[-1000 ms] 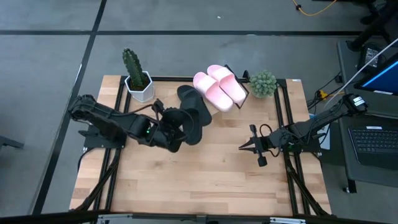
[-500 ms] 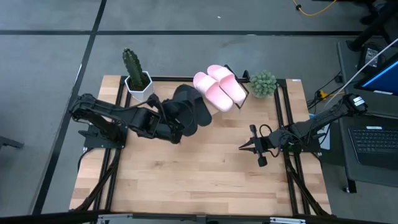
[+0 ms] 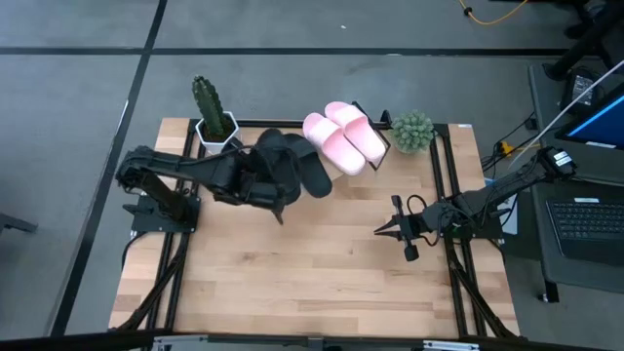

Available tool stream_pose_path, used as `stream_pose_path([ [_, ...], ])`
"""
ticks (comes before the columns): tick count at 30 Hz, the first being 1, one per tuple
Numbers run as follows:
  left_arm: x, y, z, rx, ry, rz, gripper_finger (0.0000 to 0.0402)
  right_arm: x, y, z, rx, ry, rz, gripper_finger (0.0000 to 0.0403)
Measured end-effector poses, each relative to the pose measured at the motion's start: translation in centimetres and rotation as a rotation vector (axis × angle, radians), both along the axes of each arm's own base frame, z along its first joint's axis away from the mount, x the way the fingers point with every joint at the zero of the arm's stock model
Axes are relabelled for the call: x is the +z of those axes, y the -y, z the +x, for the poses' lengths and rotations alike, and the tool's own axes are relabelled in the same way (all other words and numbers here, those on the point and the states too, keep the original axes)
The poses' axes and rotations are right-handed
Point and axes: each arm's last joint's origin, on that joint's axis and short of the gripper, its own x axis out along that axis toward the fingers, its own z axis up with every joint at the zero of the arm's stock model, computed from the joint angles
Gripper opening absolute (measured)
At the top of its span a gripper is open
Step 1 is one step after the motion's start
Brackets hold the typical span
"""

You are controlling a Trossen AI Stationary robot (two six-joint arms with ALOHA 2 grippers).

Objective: Pick and place slides into the shelf
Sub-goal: Put the black slides on the shelf

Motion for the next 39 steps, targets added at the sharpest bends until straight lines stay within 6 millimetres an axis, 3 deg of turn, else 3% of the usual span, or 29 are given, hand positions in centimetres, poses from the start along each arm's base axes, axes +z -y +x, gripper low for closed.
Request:
stream_pose_path([
  [6, -1.3, -1.0, 1.3, 0.021, -0.125, -0.044, 0.0000, 0.3, 0.0, 0.1, 0.001, 0.032, 0.011, 0.0023],
  [12, -1.5, -1.9, 1.6, 0.045, -0.136, -0.071, 0.0000, 0.5, -0.1, 0.2, -0.002, 0.055, 0.025, 0.0023],
  [39, -3.6, -2.6, 3.4, 0.019, -0.286, -0.050, 0.0000, 0.9, 0.0, 0.3, -0.041, 0.091, 0.048, 0.0023],
])
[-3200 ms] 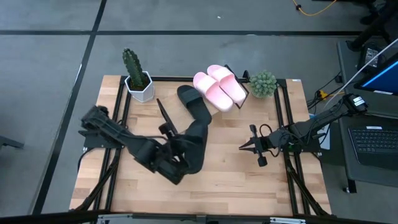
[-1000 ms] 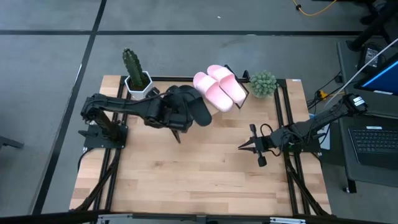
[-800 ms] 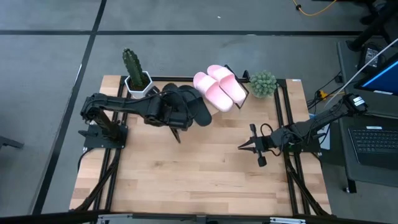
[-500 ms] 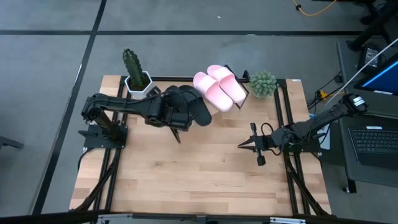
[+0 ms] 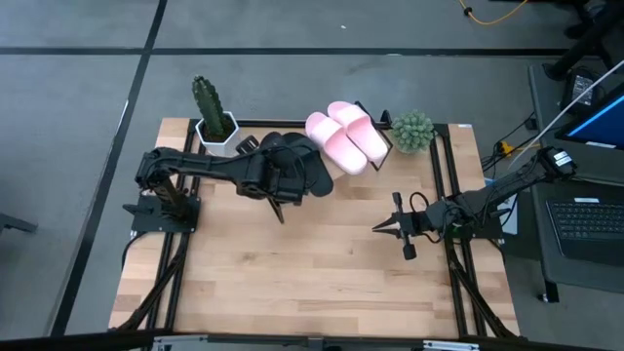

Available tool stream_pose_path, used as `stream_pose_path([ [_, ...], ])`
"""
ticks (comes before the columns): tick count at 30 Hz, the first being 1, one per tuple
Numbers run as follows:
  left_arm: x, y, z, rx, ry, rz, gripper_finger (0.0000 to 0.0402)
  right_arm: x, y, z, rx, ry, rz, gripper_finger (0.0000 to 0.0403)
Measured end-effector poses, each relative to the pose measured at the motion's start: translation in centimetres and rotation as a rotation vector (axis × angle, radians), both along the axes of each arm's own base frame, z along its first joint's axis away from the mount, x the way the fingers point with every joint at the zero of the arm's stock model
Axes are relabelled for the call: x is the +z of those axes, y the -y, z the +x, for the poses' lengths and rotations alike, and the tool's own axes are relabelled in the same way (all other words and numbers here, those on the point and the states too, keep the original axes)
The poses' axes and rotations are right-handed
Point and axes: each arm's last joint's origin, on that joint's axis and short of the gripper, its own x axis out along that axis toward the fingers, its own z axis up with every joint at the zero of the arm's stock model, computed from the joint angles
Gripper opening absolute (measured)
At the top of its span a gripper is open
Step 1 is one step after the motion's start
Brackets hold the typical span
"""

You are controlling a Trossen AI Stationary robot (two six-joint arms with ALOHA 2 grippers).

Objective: Pick and place slides into the shelf
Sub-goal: Put the black slides on the shelf

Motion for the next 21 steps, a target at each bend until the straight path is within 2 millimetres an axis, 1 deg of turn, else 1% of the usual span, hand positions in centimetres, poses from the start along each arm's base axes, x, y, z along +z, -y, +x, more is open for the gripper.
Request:
stream_pose_path([
  [5, 0.4, 0.3, -0.1, -0.016, 0.010, 0.006, 0.0000, 0.0, 0.0, 0.0, 0.001, 0.000, -0.001, 0.0023],
  [9, 1.2, 0.8, 0.0, -0.058, 0.012, 0.047, 0.0000, 0.0, 0.0, 0.0, 0.002, 0.000, -0.002, 0.0023],
  [12, 1.7, 0.8, 0.0, -0.063, 0.026, 0.043, 0.0000, 0.0, 0.0, 0.0, 0.002, 0.000, -0.002, 0.0023],
  [21, 1.7, 0.3, 0.0, -0.067, 0.002, 0.003, 0.0000, 0.0, 0.0, 0.0, 0.001, -0.001, 0.000, 0.0023],
])
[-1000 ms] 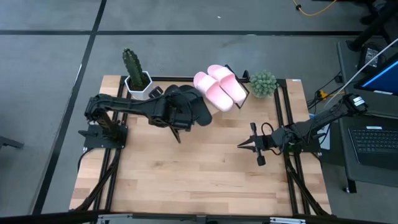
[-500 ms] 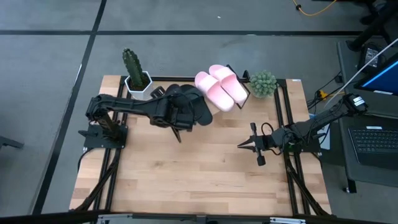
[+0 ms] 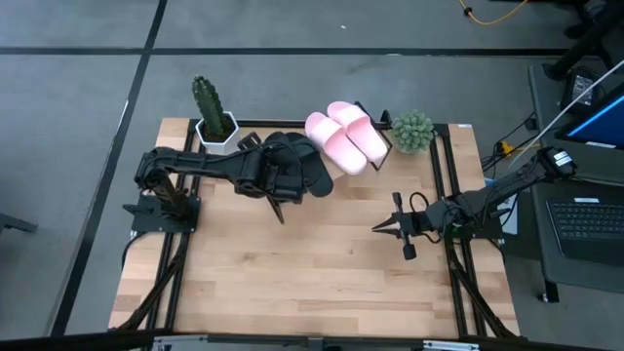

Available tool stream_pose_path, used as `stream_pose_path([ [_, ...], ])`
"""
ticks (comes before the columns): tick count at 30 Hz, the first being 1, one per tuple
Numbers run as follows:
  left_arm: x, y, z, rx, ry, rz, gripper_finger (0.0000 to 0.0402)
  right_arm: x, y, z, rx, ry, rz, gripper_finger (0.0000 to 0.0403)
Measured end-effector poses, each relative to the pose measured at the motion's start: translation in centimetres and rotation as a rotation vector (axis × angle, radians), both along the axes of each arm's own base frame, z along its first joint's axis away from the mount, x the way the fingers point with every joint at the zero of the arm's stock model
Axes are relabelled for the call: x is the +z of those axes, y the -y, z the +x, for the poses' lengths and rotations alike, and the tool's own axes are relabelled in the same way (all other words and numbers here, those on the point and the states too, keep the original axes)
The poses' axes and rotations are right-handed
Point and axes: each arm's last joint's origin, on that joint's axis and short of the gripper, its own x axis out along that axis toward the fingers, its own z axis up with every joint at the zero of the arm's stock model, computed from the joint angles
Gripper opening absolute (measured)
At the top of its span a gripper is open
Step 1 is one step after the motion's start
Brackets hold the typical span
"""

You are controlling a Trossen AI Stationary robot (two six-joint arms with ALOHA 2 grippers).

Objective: Pick and place slides into the shelf
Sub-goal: Put the black slides on the shelf

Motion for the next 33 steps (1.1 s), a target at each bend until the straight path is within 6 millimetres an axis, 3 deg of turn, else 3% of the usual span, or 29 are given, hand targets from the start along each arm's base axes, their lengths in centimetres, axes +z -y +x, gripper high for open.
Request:
stream_pose_path([
  [11, 0.0, 0.1, 0.0, -0.042, -0.049, -0.005, 0.0000, 0.0, 0.0, 0.0, 0.000, 0.000, -0.001, 0.0023],
  [24, 1.5, 0.5, -1.4, -0.066, -0.002, -0.025, 0.0000, 0.0, 0.0, 0.0, 0.000, -0.004, -0.003, 0.0023],
  [33, 1.1, 0.1, -1.3, -0.053, -0.016, -0.050, 0.0000, 0.0, 0.0, 0.0, -0.001, -0.001, 0.001, 0.0023],
])
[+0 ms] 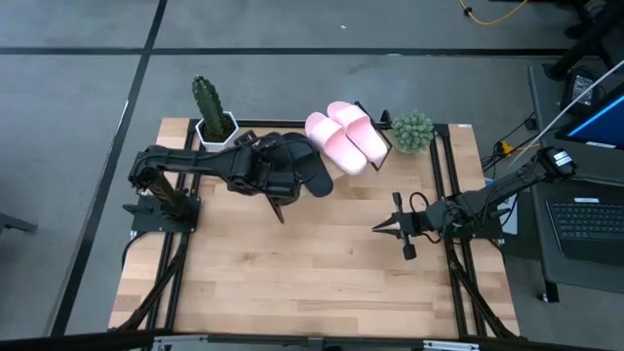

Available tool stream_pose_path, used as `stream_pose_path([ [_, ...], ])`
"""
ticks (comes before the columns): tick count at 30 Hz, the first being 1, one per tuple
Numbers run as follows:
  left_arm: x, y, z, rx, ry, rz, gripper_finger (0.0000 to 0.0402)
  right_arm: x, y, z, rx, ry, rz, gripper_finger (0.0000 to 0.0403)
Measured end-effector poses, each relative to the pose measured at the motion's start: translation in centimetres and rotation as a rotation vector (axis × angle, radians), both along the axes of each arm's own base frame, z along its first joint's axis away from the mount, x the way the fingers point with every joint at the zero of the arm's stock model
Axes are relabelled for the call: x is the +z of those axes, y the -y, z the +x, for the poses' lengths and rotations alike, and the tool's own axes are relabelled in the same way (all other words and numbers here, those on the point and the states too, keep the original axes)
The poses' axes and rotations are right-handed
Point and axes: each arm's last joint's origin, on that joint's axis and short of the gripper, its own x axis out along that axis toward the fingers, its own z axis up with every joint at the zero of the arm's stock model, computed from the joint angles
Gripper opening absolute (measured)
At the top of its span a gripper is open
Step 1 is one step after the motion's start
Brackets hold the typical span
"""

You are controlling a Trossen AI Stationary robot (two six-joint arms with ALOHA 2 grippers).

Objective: Pick and place slides into the shelf
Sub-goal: Put the black slides on the shelf

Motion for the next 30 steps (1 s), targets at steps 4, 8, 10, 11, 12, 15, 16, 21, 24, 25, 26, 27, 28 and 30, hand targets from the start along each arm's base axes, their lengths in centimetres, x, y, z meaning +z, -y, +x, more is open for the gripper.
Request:
stream_pose_path([
  [4, -0.1, -0.2, 0.0, 0.006, -0.006, -0.019, 0.0000, 0.0, 0.0, 0.0, 0.000, 0.000, 0.000, 0.0023],
  [8, -0.2, -0.5, 0.0, 0.016, -0.006, -0.028, 0.0000, 0.0, 0.0, 0.0, 0.000, 0.000, 0.001, 0.0023],
  [10, -0.2, -0.7, 0.0, 0.025, -0.004, -0.031, 0.0000, 0.0, 0.0, 0.0, 0.000, 0.000, 0.001, 0.0023],
  [11, -0.2, -0.8, 0.0, 0.029, -0.004, -0.036, 0.0000, 0.0, 0.0, 0.0, 0.000, 0.000, 0.002, 0.0023],
  [12, -0.2, -0.9, 0.0, 0.031, -0.004, -0.045, 0.0000, 0.0, 0.0, 0.0, 0.000, 0.000, 0.002, 0.0023],
  [15, -0.9, -1.3, -0.1, 0.046, -0.029, -0.060, 0.0000, 0.0, 0.0, 0.0, -0.001, 0.000, 0.002, 0.0023],
  [16, -1.4, -1.4, -0.1, 0.053, -0.044, -0.059, 0.0000, 0.0, 0.0, 0.0, -0.001, 0.000, 0.002, 0.0023],
  [21, -3.3, -2.0, -0.3, 0.112, -0.090, -0.050, 0.0000, 0.0, 0.0, 0.0, -0.001, 0.000, 0.003, 0.0023],
  [24, -3.7, -2.1, -0.4, 0.134, -0.090, -0.057, 0.0000, 0.0, 0.0, 0.0, -0.001, 0.000, 0.002, 0.0023],
  [25, -3.7, -2.1, -0.4, 0.142, -0.082, -0.058, 0.0000, 0.0, 0.0, 0.0, 0.000, 0.001, 0.003, 0.0023],
  [26, -3.7, -2.0, -0.4, 0.146, -0.075, -0.060, 0.0000, 0.0, 0.0, 0.0, -0.001, 0.000, 0.003, 0.0023],
  [27, -3.7, -2.0, -0.4, 0.147, -0.075, -0.062, 0.0000, 0.0, 0.0, 0.0, -0.001, 0.001, 0.002, 0.0023],
  [28, -3.7, -2.0, -0.4, 0.149, -0.073, -0.062, 0.0000, 0.0, 0.0, 0.0, 0.000, 0.001, 0.001, 0.0023],
  [30, -3.7, -2.0, -0.4, 0.148, -0.070, -0.062, 0.0000, 0.0, 0.0, 0.0, 0.000, 0.001, 0.002, 0.0023],
])
